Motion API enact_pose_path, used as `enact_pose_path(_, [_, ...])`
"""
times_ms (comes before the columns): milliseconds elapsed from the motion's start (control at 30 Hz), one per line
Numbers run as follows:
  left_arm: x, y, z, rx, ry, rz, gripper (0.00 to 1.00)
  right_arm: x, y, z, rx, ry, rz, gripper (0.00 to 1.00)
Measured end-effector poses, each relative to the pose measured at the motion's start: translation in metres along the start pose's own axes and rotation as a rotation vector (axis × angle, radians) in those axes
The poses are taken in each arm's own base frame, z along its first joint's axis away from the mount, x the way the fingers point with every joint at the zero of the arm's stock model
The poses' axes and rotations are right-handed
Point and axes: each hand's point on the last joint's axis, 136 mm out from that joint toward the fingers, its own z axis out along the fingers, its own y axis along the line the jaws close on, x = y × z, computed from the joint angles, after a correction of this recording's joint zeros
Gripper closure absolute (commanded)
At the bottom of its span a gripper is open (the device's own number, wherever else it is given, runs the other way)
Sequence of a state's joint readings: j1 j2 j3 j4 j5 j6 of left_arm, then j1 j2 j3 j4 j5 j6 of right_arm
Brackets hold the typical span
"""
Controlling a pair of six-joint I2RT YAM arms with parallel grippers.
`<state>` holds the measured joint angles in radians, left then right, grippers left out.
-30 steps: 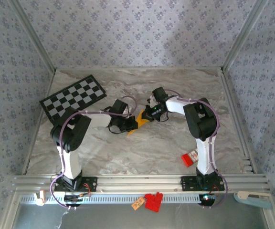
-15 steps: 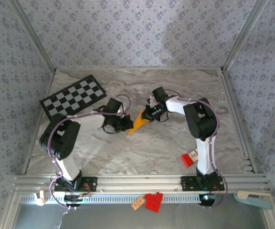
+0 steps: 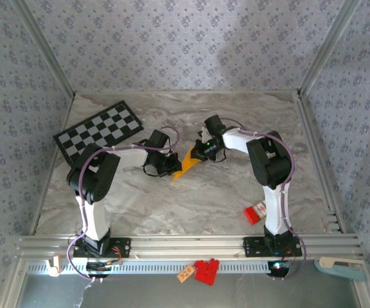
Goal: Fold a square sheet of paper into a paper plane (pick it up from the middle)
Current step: Fold the wing for the fifth time at the center of the table.
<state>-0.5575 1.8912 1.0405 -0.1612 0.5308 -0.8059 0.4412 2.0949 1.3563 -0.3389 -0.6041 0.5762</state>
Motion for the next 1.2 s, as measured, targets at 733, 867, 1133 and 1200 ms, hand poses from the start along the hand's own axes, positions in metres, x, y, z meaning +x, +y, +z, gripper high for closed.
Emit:
enact_pose_path(733, [0.003,0.003,0.000,-0.032,0.012,-0.019,1.00,0.025,0.007,0.008,-0.023,0.029,-0.030,0.98])
enact_pose_path(867, [0.003,0.003,0.001,-0.033,0.009,-0.025,1.00,0.002,-0.015,-0.008,-0.044,-0.011,0.031,0.98])
enact_pose_path(1133, [0.001,0.001,0.001,-0.024,0.002,-0.035,1.00,-0.054,-0.062,-0.049,0.018,-0.173,0.125,0.96])
enact_pose_path(1200, [0.001,0.000,0.001,-0.021,0.004,-0.037,1.00,-0.057,-0.066,-0.054,0.047,-0.196,0.128,0.94])
